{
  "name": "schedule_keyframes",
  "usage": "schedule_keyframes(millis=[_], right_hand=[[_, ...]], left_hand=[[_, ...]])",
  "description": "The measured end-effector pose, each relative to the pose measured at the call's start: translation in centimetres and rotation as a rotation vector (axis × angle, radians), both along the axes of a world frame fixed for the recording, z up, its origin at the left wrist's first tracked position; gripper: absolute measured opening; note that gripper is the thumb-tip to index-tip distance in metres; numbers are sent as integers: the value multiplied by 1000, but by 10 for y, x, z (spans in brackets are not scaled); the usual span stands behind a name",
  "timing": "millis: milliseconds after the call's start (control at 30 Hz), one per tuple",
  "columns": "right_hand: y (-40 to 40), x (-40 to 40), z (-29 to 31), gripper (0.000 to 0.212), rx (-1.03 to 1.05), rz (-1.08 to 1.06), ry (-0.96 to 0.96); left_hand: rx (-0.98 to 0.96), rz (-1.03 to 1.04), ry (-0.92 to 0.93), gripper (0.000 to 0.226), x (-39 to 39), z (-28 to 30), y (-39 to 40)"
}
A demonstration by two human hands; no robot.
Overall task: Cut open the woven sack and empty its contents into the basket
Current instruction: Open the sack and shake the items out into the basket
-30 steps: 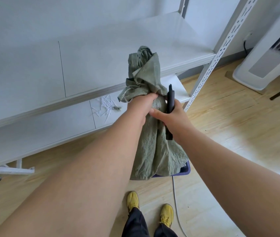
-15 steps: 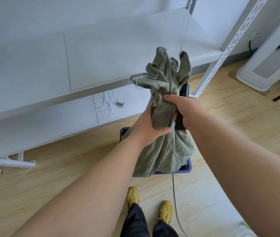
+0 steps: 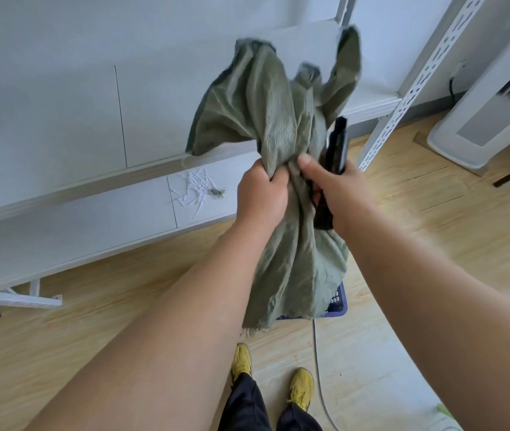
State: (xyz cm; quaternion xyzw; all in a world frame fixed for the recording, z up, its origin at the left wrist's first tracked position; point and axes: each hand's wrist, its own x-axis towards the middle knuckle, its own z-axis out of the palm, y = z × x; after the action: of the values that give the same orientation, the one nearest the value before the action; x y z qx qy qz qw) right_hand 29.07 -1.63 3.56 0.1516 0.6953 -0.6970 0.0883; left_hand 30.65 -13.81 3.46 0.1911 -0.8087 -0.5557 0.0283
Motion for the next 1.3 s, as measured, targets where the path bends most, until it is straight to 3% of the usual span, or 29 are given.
schedule_keyframes(millis=[100, 167, 300, 467, 567, 633, 733, 867, 967, 1100, 1300], right_hand=[[3, 1, -1, 31, 51, -38, 31], [5, 6, -3, 31, 147, 32, -14], [7, 16, -11, 37, 147, 152, -88], [16, 7, -14, 27, 152, 37, -131], [23, 1, -10, 27, 176, 8, -119], [23, -1, -1, 29, 209, 16, -84], [20, -7, 18, 33, 250, 37, 18], [18, -10, 41, 34, 249, 47, 71], [18, -13, 47, 34, 250, 68, 88], [20, -8, 40, 29, 250, 239, -43], [32, -1, 27, 34, 247, 360, 63]], left_hand=[[57, 20, -65, 31, -8, 5, -7], [83, 12, -131, 30, -12, 7, -14], [129, -71, -172, 33, -15, 12, -12], [174, -188, -105, 63, -2, 7, -11], [5, -285, -241, 81, 15, -18, -18], [-73, -293, -267, 63, 23, -32, -14], [-60, -111, -86, 33, 17, -27, -11], [-2, -53, 57, 20, 9, -12, -13], [17, -80, 77, 30, 8, -17, -10], [113, -215, -108, 45, 18, -30, -10], [224, 77, -144, 42, 14, -31, -13]])
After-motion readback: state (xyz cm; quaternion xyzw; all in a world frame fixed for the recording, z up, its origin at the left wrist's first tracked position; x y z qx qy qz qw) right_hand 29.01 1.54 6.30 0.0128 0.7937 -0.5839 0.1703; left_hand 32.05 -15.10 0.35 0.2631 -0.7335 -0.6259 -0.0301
